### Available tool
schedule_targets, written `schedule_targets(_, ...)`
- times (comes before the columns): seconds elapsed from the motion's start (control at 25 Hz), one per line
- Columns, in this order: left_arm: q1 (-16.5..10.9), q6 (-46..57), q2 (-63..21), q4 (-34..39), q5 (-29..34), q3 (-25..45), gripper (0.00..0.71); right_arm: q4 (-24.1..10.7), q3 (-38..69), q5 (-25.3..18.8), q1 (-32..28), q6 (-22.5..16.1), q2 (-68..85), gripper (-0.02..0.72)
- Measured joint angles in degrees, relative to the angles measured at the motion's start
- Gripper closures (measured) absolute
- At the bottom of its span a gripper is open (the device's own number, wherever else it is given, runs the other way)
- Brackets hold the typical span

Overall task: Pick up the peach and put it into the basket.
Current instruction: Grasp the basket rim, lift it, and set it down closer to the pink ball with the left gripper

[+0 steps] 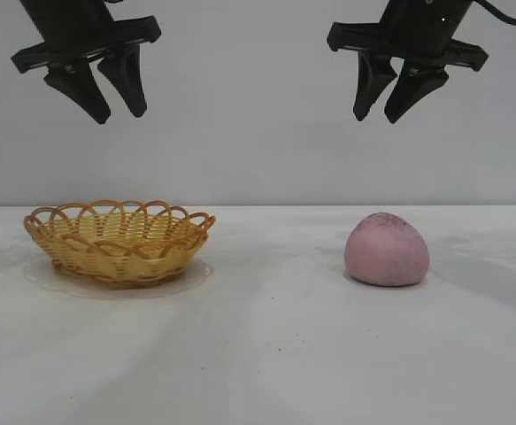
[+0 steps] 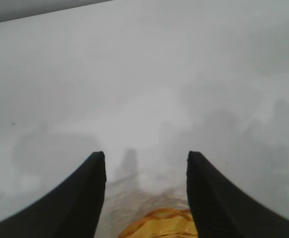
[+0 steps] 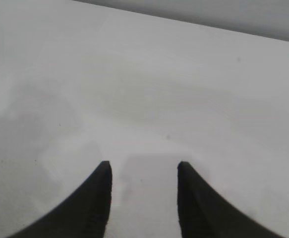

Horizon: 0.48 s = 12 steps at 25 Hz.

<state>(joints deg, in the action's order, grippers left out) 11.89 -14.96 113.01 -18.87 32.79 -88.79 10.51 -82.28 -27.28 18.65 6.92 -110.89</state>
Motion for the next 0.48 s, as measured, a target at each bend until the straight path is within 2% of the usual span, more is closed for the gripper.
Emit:
schedule_targets(0.16,0.0,0.0,0.0,2.25,2.7,0.0,0.385,0.0,0.0,0.0,0.0,0.0,0.0,0.435)
schedule_targets(0.32,0.0,0.0,1.05,10.11,11.43,-0.12,0.385,0.0,0.0,-0.47,0.0,0.0,0.0,0.435)
schedule_targets(0.48,0.0,0.0,4.09,14.82,18.26,-0.12,0.385,0.02,0.0,-0.45,0.0,0.0,0.0,0.435)
